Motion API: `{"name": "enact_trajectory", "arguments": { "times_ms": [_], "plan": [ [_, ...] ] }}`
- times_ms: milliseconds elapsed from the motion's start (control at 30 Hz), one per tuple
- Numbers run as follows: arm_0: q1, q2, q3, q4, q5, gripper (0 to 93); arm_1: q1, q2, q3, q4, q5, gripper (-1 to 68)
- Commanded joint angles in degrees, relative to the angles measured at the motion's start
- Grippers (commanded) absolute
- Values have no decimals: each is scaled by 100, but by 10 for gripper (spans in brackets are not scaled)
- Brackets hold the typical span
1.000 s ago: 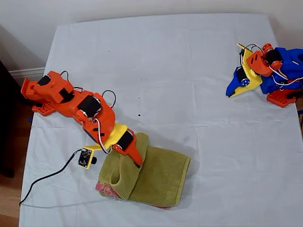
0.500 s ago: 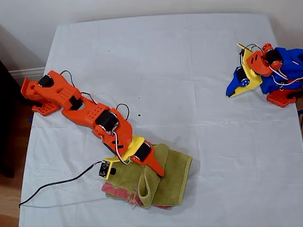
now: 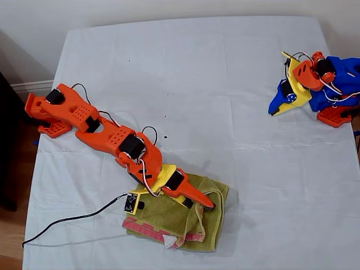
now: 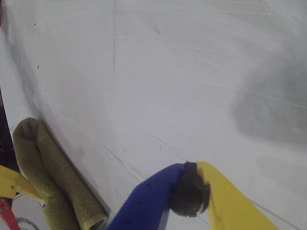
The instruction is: Fold the towel.
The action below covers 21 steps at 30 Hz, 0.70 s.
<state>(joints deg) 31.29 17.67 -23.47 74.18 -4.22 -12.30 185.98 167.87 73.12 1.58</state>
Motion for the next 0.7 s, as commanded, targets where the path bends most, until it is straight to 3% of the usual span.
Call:
{"name": "enact_trajectory", "arguments": {
  "times_ms": [0, 167, 400, 467, 533, 667],
  "plan": [
    [-158, 765, -439, 141, 70, 739, 62, 1230, 598, 26, 18, 1],
    [-176, 1160, -448, 694, 158, 670, 62, 1230, 598, 26, 18, 1],
    [-290, 2197, -448, 1652, 554, 269, 62, 1230, 598, 26, 18, 1],
    [-325, 2540, -448, 1925, 1046, 130, 62, 1230, 598, 26, 18, 1],
    [-378, 2900, -448, 2250, 1978, 1, 62, 1230, 598, 26, 18, 1],
    [-677, 3472, -448, 3094, 2136, 1, 62, 1230, 598, 26, 18, 1]
  ]
}}
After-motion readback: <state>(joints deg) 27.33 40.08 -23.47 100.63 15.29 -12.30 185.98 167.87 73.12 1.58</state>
